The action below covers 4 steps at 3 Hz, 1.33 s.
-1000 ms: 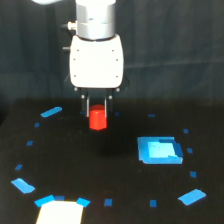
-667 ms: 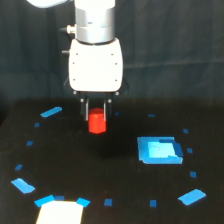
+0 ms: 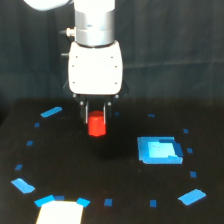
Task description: Pick up the red object from the table
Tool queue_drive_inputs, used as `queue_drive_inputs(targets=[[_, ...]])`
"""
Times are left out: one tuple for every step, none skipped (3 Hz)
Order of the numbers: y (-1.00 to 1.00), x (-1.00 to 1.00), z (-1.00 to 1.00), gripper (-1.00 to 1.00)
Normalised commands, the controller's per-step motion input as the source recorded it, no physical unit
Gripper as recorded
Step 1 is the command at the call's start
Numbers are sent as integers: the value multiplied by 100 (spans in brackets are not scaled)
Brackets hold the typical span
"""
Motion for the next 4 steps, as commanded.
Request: queue_drive_inputs(targets=[[-12, 1, 52, -100], [-36, -43, 18, -100], [-21, -13, 17, -66], [19, 2, 43, -100]])
